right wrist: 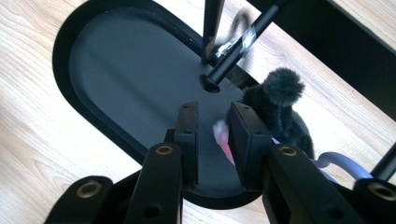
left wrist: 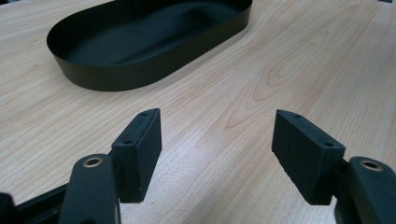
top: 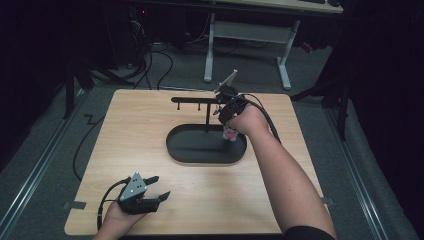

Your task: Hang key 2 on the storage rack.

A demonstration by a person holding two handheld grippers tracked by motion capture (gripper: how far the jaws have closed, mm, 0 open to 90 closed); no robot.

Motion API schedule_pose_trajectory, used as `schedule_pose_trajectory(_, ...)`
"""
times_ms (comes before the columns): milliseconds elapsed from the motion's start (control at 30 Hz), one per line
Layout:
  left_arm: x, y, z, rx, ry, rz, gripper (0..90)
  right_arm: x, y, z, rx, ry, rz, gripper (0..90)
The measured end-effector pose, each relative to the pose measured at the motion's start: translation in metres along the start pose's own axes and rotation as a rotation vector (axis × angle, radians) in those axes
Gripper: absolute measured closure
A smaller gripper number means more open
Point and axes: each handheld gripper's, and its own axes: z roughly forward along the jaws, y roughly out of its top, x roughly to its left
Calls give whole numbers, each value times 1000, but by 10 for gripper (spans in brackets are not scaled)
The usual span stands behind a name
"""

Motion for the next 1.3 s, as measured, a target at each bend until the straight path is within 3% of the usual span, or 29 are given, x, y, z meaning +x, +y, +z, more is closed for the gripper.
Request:
schedule_pose_trajectory(267,1,0,1,-1,2,0,339,1,-15,-4,-16,18,12,712)
schedule_pose_trajectory(367,1,0,1,4,1,5,338,1,-28,-3,-20,27,35,694)
schedule_pose_trajectory(667,-2,1,5,10,-5,10,337,6,-71,5,-63,64,27,630)
schedule_pose_trajectory(867,-3,1,6,16,-8,13,337,14,-104,18,-108,87,16,629)
schedule_pose_trajectory(1100,-4,1,8,23,-10,18,337,24,-150,36,-206,76,29,542)
schedule_pose_trajectory(1300,-5,1,9,27,-12,21,337,29,-178,46,-261,81,32,504)
